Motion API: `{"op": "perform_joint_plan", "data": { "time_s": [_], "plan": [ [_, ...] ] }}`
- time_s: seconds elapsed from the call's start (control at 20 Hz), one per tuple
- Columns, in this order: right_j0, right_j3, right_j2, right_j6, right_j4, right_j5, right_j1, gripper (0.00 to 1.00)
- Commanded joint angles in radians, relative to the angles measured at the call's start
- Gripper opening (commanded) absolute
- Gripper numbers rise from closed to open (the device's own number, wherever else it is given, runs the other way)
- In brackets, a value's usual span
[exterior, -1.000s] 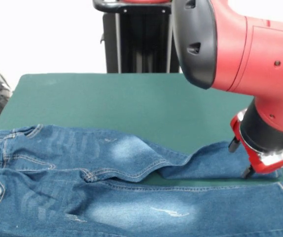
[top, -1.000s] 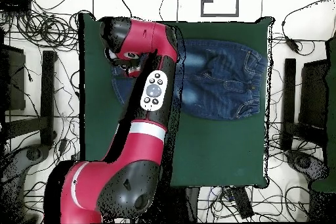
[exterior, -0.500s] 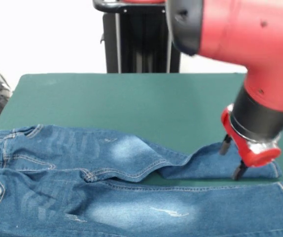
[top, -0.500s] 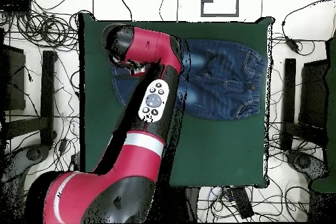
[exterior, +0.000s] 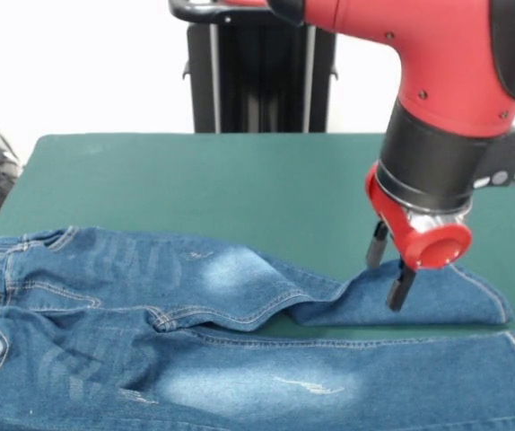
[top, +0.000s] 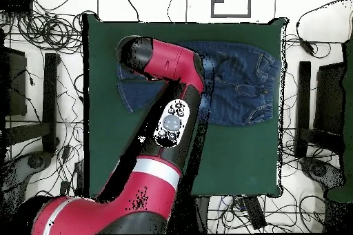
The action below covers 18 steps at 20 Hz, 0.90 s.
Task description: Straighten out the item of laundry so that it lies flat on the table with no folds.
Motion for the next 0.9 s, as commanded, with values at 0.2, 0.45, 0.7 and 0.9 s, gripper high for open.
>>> {"op": "perform_joint_plan", "data": {
  "time_s": [0.2,0.45,0.7,0.9],
  "plan": [
    [-0.045,0.302,0.293,-0.163,-0.008,-0.102,-0.089,1.00],
    [-0.001,0.339,0.282,-0.090,-0.074,-0.240,-0.095,1.00],
    [-0.030,0.405,0.342,-0.103,-0.085,-0.304,-0.127,1.00],
    [-0.069,0.464,0.404,-0.130,-0.109,-0.343,-0.162,1.00]
  ]
}}
